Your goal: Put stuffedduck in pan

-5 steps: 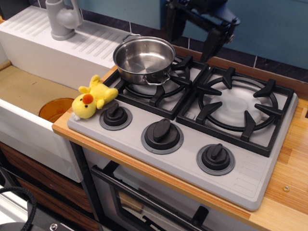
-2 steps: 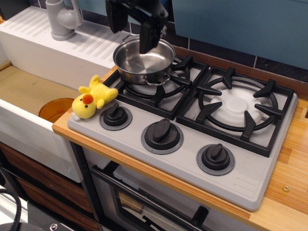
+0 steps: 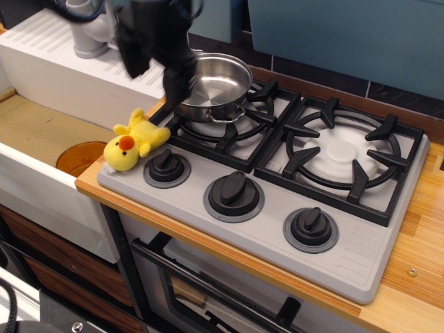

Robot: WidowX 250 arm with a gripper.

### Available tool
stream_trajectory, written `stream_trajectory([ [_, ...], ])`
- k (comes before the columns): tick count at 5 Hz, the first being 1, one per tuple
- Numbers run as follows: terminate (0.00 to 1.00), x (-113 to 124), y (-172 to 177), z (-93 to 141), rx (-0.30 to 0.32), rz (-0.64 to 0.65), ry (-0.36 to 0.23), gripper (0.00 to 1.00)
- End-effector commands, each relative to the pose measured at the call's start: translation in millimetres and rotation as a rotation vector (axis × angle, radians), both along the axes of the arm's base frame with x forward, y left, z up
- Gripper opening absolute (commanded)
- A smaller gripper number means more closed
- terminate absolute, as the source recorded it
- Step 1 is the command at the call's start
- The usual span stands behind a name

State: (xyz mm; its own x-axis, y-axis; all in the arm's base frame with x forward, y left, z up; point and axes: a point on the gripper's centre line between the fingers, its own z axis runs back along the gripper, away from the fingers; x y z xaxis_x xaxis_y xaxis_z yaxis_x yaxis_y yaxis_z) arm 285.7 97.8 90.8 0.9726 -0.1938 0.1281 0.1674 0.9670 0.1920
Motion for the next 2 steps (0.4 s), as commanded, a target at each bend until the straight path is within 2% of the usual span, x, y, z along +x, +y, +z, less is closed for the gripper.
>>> stream_trajectory([
  [1, 0.0, -17.8, 26.4, -8.3, 0.042, -0.015, -0.113, 1.0],
  [2, 0.0, -24.0, 31.0, -24.5, 0.051, -0.008, -0.131, 1.0],
])
